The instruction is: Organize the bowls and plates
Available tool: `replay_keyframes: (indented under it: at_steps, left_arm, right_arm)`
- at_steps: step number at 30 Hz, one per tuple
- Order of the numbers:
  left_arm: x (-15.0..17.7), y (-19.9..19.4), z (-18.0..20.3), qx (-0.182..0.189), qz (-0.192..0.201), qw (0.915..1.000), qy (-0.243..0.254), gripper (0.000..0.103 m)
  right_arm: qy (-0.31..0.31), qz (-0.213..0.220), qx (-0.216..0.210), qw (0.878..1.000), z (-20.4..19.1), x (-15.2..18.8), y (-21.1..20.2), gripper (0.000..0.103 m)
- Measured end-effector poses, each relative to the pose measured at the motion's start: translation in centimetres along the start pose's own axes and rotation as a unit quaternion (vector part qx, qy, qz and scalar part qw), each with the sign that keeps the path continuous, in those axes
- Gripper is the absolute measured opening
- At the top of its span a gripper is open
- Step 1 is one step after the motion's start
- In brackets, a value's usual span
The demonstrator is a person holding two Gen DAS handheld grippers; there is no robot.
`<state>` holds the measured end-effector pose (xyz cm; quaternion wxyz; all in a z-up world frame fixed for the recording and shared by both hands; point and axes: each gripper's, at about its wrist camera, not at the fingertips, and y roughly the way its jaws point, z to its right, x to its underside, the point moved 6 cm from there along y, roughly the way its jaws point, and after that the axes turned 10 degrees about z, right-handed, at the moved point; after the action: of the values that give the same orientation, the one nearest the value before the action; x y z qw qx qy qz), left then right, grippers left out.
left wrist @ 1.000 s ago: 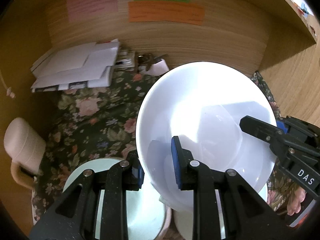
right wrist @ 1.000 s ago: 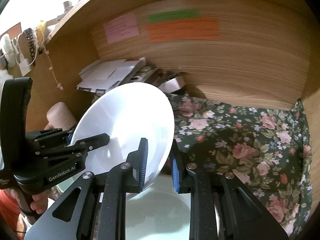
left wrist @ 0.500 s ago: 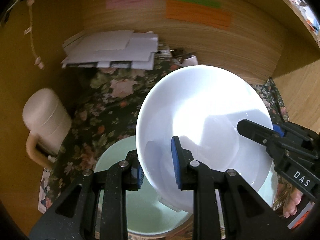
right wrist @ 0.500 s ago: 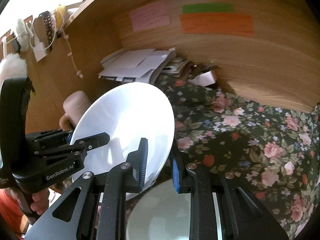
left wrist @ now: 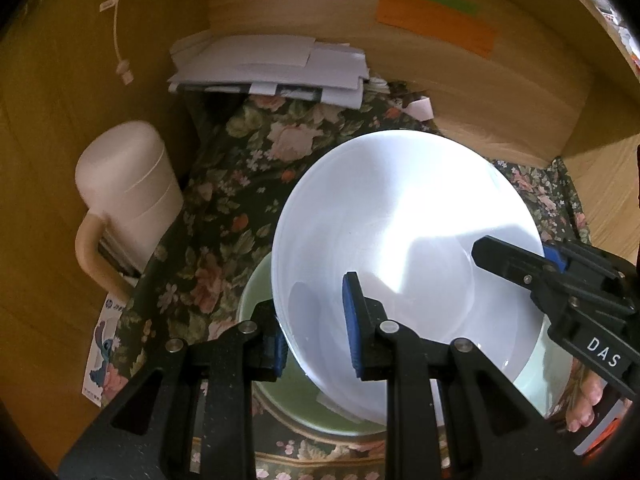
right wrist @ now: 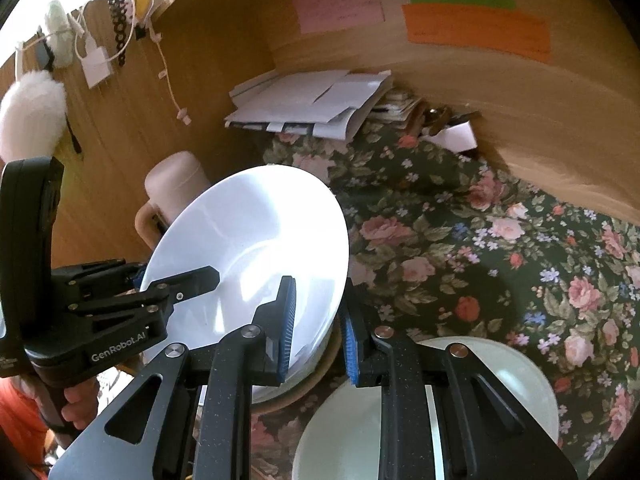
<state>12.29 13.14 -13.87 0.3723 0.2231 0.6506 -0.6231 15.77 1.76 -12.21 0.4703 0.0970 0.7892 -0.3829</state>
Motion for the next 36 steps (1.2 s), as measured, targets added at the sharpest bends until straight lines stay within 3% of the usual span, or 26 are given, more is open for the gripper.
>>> replay_keyframes:
  at_steps: [16,27,36]
  left_arm:
    - [1.8,0.7,-1.7,-0.009,-0.019,0.9997,-0.01,0.024]
    - [2.0,0.7,-1.8,-0.012,-0.01,0.9999,-0.001,0.024]
    - [1.9,1.0,-1.6,-0.014,-0.011,0.9998,0.009,0.024]
  right_arm:
    - [0.006,-0.048,-0.015,0.999,-0.9,2.6,2.5,0.019]
    - [-0.03,-0.052,0.003,0.998,-1.2,2.5,2.4,0.022]
    - [-0.023,-0.051,0.009,0.998,-0.2,2.6,2.1,0.025]
